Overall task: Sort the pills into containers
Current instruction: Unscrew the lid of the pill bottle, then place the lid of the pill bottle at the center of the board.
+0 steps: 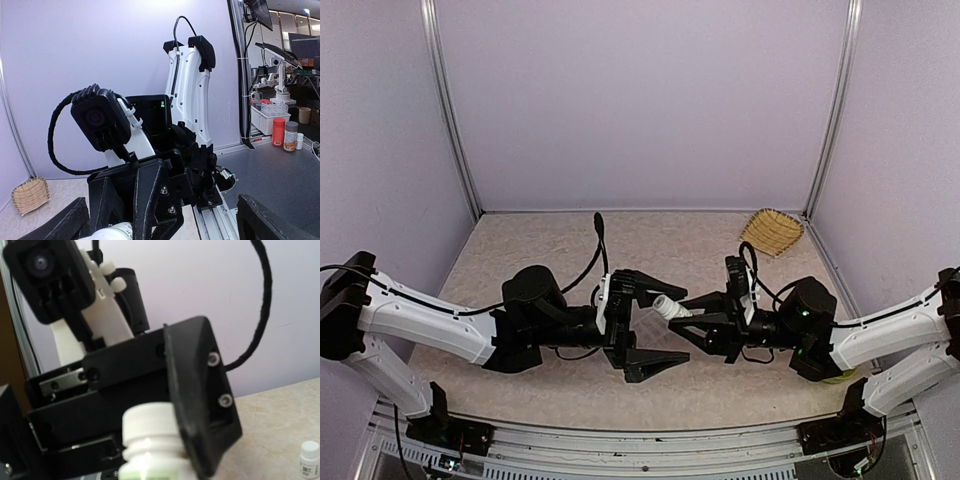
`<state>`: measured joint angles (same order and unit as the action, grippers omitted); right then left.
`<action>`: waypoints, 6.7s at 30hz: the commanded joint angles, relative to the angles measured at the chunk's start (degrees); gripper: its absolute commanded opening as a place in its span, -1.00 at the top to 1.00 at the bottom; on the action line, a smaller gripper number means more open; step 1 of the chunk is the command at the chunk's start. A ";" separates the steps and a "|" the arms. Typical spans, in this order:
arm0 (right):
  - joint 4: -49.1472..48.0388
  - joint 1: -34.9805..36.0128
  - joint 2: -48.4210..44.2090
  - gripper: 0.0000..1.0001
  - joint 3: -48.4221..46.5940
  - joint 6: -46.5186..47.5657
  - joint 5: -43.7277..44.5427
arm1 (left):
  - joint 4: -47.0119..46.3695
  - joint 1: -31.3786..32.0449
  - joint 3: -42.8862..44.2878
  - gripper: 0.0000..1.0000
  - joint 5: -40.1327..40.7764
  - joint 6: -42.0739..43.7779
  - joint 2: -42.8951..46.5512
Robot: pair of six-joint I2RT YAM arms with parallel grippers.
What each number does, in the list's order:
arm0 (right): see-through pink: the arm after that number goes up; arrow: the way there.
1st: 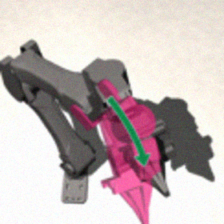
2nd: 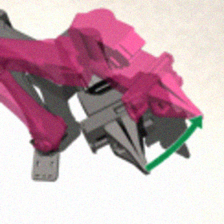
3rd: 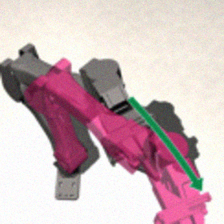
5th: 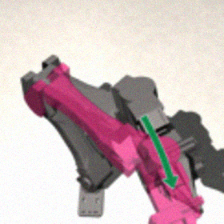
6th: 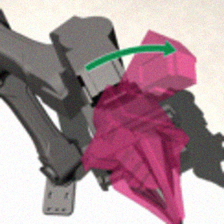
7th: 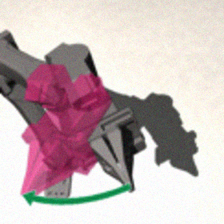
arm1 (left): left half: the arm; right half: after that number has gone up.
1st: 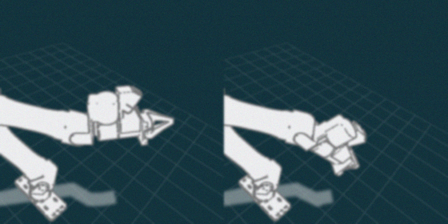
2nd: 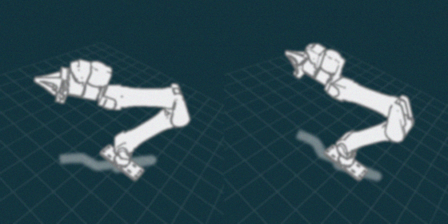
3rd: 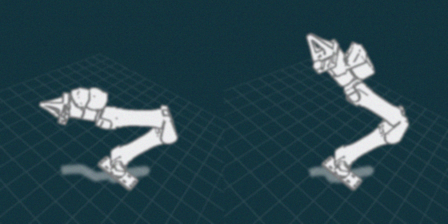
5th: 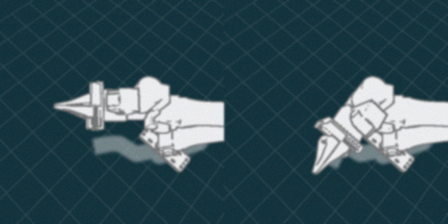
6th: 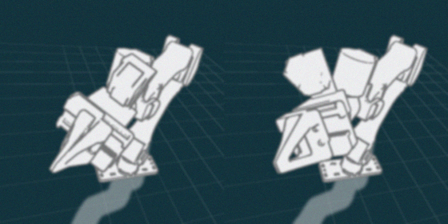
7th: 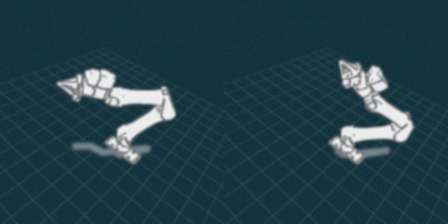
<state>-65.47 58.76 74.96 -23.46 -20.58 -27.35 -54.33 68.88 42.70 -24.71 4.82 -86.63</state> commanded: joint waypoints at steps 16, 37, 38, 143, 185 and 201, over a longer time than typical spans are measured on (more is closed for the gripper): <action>1.29 -0.18 -5.00 0.59 1.93 2.00 0.99 | 2.75 -0.14 -1.73 -0.93 2.90 1.71 5.82; 1.06 -0.23 -4.98 0.60 1.26 2.41 -3.34 | -1.29 -3.89 -2.71 -0.48 -1.02 -4.93 4.54; 1.05 -0.22 -4.83 0.60 1.03 2.51 -3.84 | -1.43 -4.05 -2.71 -0.48 -1.35 -5.30 4.43; 2.02 -4.60 -8.95 0.69 7.20 7.99 4.62 | 29.30 -1.44 -7.63 0.50 44.63 -26.44 16.20; -1.56 -6.71 -7.66 0.69 9.31 5.72 3.58 | 22.24 -15.97 -19.77 0.50 47.06 -26.09 -5.49; -5.09 -9.46 -5.09 0.71 10.57 4.01 1.83 | 24.13 -16.32 -19.14 -0.24 45.66 -26.66 -4.01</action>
<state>-67.31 50.46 68.77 -14.06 -15.55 -24.51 -30.59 52.95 22.65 21.63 -21.65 -92.33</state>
